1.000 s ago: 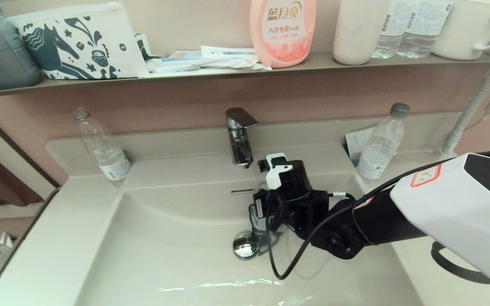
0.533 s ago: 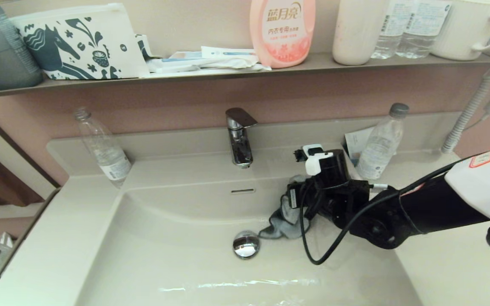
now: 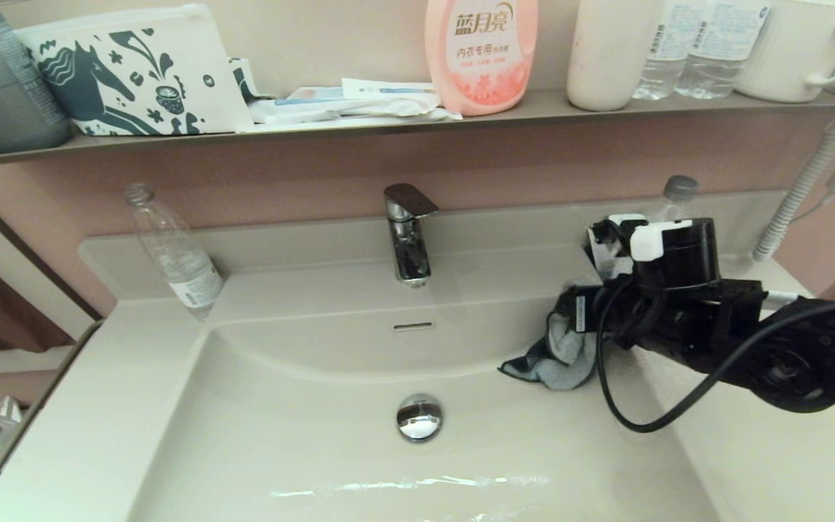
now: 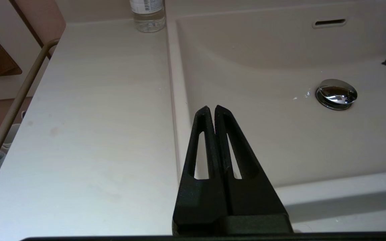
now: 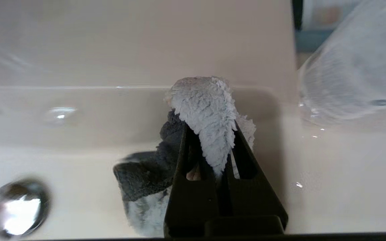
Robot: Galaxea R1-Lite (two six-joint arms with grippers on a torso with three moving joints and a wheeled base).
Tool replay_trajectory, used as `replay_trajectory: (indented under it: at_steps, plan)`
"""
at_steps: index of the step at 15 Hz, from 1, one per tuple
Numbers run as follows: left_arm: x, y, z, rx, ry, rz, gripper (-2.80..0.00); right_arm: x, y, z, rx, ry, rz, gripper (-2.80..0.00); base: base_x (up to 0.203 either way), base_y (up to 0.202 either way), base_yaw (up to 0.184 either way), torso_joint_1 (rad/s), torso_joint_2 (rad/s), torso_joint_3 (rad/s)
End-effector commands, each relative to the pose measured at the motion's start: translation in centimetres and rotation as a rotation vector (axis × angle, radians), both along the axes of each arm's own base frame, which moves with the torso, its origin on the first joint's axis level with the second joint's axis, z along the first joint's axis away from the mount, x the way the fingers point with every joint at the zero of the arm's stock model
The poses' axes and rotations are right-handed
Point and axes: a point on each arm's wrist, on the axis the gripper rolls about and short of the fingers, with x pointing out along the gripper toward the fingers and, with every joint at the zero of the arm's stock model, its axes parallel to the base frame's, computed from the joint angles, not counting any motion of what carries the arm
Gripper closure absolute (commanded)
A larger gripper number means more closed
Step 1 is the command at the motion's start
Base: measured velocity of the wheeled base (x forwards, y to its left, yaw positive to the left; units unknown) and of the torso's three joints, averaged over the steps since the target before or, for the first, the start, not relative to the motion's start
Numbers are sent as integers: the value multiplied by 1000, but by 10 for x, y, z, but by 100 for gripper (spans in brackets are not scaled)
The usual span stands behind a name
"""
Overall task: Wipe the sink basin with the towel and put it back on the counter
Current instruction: Wipe the sink
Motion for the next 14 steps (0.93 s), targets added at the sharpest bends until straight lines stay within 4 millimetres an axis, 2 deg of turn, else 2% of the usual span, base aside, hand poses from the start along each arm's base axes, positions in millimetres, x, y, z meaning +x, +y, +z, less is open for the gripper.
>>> replay_trajectory:
  at_steps: [1,4,7,11,14]
  plan:
    - [0,0,0,0,-1,1,0,-16,-3,34,41,-75,20,0,0,0,0,0,0,0]
    - [0,0,0,0,-1,1,0,-31,10,69,100,-171,77,0,0,0,0,0,0,0]
    - [0,0,0,0,-1,1,0,-35,22,92,144,-239,107,0,0,0,0,0,0,0]
    - [0,0,0,0,-1,2,0,-24,33,95,149,-262,105,0,0,0,0,0,0,0]
    - [0,0,0,0,-1,1,0,-8,54,78,124,-284,93,0,0,0,0,0,0,0]
